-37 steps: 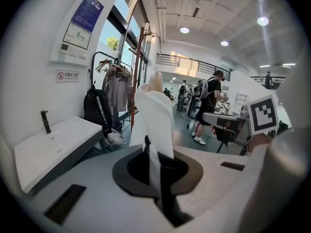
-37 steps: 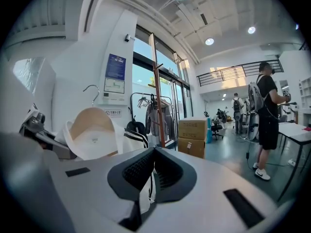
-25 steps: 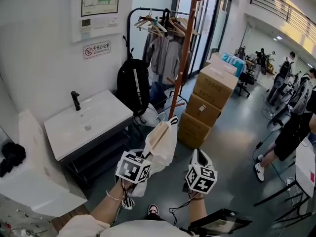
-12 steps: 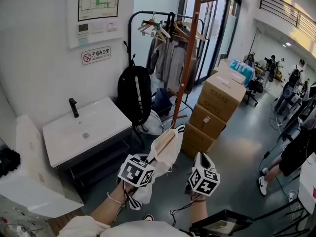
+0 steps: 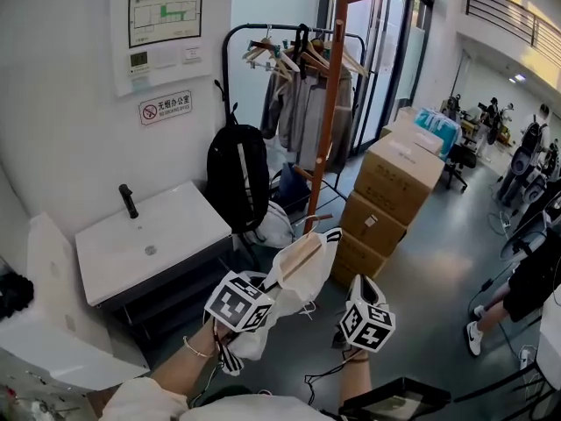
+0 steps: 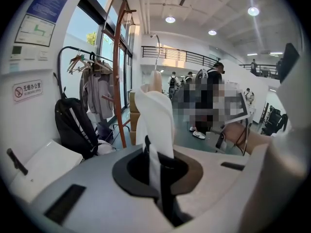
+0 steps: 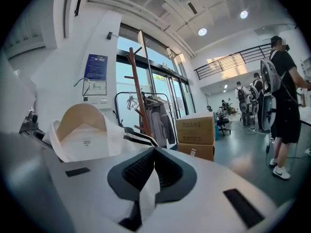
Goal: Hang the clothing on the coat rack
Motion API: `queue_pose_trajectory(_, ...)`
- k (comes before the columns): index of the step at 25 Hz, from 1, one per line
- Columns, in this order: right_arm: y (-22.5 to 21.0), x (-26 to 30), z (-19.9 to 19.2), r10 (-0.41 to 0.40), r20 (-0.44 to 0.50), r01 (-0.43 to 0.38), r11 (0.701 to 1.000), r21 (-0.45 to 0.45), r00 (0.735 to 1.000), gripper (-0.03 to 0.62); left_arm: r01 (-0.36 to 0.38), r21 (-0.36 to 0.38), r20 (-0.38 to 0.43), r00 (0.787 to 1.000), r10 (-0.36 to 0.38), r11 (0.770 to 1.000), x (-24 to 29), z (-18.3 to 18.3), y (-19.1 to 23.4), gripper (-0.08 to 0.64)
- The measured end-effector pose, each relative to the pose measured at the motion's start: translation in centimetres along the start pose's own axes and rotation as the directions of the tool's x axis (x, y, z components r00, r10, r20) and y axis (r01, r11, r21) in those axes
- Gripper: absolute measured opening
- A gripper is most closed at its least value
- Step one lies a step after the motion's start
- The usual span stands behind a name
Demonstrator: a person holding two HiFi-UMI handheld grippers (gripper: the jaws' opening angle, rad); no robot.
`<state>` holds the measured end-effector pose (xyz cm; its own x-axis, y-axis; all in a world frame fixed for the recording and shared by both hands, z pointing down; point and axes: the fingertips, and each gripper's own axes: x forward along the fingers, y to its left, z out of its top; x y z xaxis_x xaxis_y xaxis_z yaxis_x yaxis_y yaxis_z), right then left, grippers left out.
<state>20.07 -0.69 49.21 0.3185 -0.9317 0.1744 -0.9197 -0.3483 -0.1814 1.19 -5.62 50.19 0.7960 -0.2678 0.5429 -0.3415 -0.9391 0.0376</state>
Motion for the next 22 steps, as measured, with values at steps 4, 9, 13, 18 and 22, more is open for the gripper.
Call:
queue_pose_trajectory(4,-0.4,1.1,0.2,0.004,0.001,-0.004,1.000,-0.003,1.000,0.023,-0.010,-0.011,0.009,1.000,0.010,1.000,1.0,0.9,0.5,0.014)
queue_pose_trajectory(9,-1.1,2.2,0.2,0.002,-0.005,-0.002,1.000,0.002,1.000,0.021,0.018,-0.007,0.010,1.000,-0.018,1.000,2.6,2.0,0.3,0.014)
queue_pose_trajectory(13,-2.1,2.9,0.6,-0.013,0.002,0.013,1.000,0.005,1.000,0.022,0.046,0.047,0.007,0.999,-0.046,0.998,3.6,3.6,0.1,0.014)
queue_pose_trajectory(18,-3.0,4.1,0.8,-0.026,0.004,0.026,1.000,0.005,1.000,0.022,0.087,0.105,-0.001,0.996,-0.087,0.991,3.9,5.1,0.8,0.014)
queue_pose_trajectory(22,-3.4,5.5,1.6,-0.034,0.012,0.034,0.999,0.001,0.999,0.021,0.109,0.130,-0.003,0.994,-0.110,0.986,4.0,6.4,2.0,0.015)
